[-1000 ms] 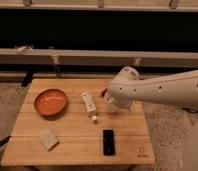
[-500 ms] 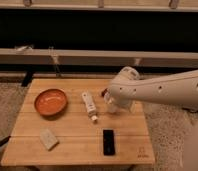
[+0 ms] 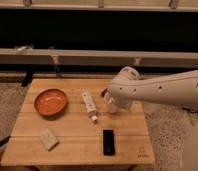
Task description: Push the eraser across the table
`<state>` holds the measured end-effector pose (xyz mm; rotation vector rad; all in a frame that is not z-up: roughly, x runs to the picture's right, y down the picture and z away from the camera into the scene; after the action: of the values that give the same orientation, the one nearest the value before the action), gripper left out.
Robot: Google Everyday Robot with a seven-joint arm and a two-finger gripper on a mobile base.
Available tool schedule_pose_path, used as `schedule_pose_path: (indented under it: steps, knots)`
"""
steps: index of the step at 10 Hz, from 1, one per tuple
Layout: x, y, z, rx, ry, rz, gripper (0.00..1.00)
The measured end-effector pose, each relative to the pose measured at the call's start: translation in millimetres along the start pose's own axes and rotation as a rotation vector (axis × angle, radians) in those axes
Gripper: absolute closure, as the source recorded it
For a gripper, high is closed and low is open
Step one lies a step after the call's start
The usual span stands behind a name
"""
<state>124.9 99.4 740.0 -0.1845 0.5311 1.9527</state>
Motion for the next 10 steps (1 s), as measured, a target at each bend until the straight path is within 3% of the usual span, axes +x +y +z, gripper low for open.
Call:
schedule_pose_path:
  steps: [3,6,10]
  knots:
    - [6.0,2.8,5.4,0.01,0.006,-0.04,0.2]
    - [37.1,13.0,24.5,0.013,0.07,-0.132,0.2]
    - [70.0,16.6,45.1,0.027,0.158,-0.175,0.2]
